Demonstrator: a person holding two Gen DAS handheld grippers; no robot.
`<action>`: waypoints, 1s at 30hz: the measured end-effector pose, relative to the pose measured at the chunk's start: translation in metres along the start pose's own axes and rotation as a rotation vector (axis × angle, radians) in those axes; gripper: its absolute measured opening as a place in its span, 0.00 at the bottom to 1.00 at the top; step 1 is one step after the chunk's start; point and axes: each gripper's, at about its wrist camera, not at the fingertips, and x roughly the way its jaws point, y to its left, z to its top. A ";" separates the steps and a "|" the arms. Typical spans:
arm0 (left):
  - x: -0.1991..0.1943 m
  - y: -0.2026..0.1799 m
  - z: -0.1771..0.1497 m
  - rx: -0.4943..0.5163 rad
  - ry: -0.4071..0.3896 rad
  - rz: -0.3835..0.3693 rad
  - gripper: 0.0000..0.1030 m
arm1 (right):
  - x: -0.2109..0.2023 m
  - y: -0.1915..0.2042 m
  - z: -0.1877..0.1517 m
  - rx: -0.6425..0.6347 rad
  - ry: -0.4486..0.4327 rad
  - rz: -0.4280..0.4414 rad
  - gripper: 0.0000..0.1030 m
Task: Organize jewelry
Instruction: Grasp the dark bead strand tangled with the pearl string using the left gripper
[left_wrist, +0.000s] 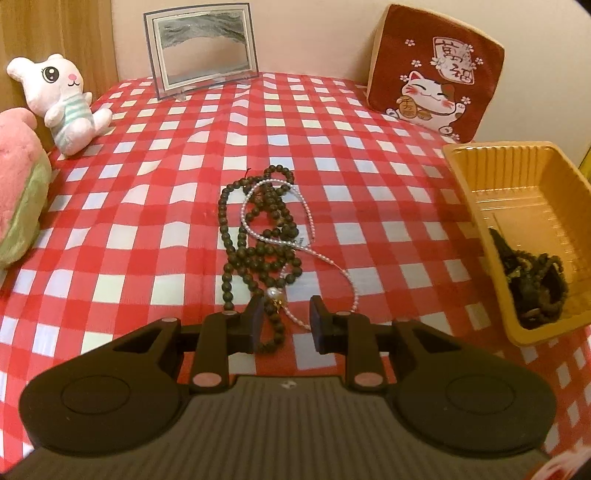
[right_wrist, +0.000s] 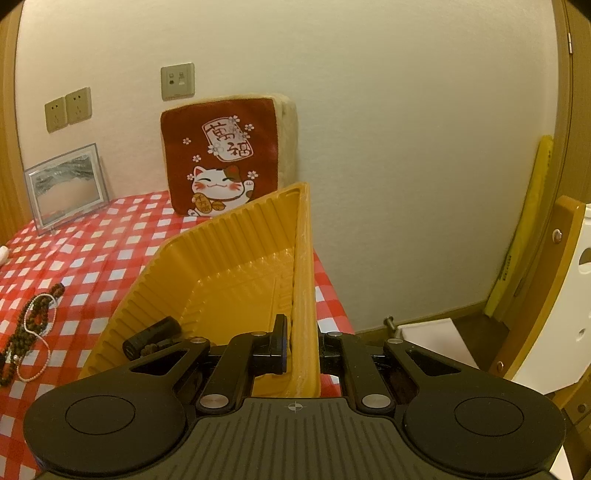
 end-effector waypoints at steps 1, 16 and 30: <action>0.003 0.001 0.000 0.005 -0.003 -0.002 0.22 | 0.000 0.000 0.000 -0.001 0.001 -0.001 0.09; 0.032 -0.005 0.002 0.119 0.006 0.015 0.16 | 0.004 -0.001 -0.001 0.002 0.012 -0.009 0.09; 0.023 -0.010 -0.003 0.173 -0.016 0.006 0.00 | 0.005 -0.003 -0.001 0.004 0.015 -0.011 0.09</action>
